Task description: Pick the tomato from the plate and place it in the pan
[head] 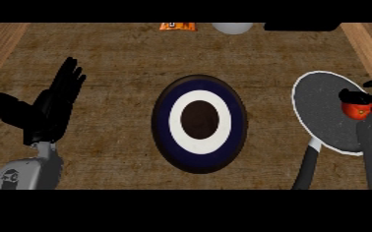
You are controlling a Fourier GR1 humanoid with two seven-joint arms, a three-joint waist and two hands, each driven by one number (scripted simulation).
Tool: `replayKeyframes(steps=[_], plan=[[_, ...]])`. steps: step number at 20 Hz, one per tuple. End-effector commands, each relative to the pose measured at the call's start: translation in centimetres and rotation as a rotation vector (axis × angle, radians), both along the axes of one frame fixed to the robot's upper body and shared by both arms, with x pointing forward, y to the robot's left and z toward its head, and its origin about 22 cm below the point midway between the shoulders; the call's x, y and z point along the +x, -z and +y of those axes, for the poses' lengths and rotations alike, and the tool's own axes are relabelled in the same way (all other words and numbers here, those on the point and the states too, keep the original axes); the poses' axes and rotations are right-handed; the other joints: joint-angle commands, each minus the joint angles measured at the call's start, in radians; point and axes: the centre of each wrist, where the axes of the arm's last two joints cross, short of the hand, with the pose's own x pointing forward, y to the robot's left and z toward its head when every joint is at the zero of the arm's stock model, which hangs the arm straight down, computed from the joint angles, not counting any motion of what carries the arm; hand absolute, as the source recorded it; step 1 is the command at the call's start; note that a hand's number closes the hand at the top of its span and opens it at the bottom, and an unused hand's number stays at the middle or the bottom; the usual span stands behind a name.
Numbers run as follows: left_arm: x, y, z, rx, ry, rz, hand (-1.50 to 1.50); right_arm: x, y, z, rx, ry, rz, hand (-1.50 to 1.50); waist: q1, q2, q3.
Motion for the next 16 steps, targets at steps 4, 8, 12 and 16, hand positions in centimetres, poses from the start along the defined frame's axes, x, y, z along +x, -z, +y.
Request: replayKeyframes(steps=[4, 8, 12, 16], plan=[[0.6, -0.1, 0.8, -0.007, 0.005, -0.004, 0.00, -1.1, 3.3, -3.0, 0.142, -0.020, -0.042, -1.50, 0.000, 0.000, 0.000], [0.2, 0.8, -0.6, -0.006, -0.002, -0.005, 0.00, -1.5, 4.0, -1.7, 0.115, -0.043, -0.230, -1.50, -0.006, -0.001, 0.000], [-0.6, -0.1, -0.8, -0.008, -0.023, 0.004, 0.00, -4.3, 2.1, -4.1, 0.145, -0.015, -0.434, -1.50, -0.026, -0.010, 0.000], [-0.8, 1.2, -1.1, -0.018, -0.035, 0.001, 0.00, -6.2, 1.2, -3.2, 0.249, 0.000, -0.620, -1.50, -0.036, -0.011, -0.001]])
